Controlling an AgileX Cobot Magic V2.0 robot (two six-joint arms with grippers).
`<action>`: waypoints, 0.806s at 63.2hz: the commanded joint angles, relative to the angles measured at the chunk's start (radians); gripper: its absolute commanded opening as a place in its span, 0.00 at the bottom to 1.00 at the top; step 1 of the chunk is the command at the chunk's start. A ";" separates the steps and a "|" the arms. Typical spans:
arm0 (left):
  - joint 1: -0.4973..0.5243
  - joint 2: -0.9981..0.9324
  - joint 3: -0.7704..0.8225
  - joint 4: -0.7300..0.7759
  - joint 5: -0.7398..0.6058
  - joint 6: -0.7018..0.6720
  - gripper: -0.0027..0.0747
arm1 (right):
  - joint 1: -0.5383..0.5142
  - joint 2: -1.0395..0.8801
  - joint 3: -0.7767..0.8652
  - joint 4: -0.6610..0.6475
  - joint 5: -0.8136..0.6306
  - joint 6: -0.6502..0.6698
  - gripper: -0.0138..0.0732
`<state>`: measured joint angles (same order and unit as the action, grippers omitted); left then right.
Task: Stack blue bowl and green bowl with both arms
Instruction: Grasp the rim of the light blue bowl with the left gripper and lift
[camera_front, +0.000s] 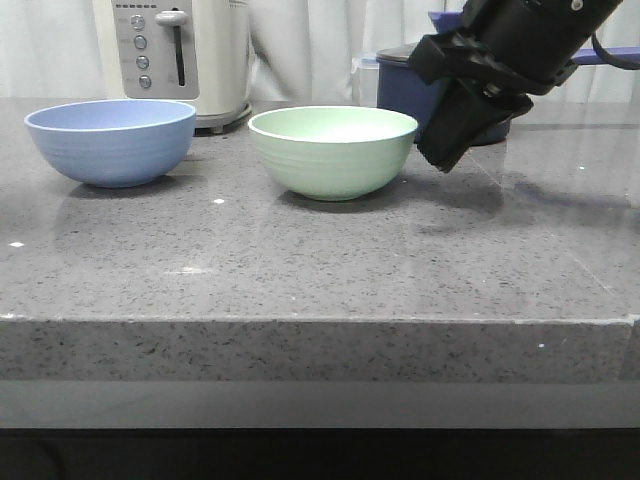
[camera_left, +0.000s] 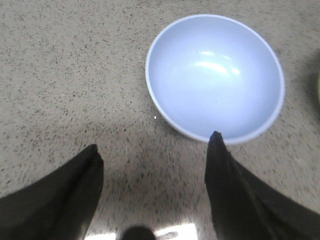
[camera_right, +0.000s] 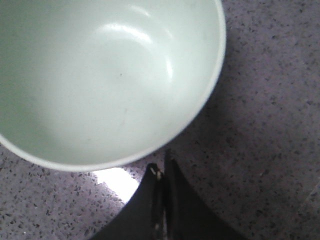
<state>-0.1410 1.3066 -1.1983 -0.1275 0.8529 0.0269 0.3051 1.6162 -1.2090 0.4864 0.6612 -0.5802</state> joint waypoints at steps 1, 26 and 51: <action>0.020 0.069 -0.088 -0.058 -0.016 -0.001 0.61 | -0.001 -0.041 -0.025 0.028 -0.043 -0.013 0.09; 0.023 0.325 -0.217 -0.142 -0.054 -0.001 0.61 | -0.001 -0.041 -0.025 0.028 -0.043 -0.013 0.09; 0.023 0.366 -0.217 -0.138 -0.124 -0.001 0.47 | -0.001 -0.041 -0.025 0.028 -0.043 -0.013 0.09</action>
<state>-0.1191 1.7053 -1.3806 -0.2448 0.7762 0.0269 0.3051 1.6162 -1.2090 0.4880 0.6612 -0.5802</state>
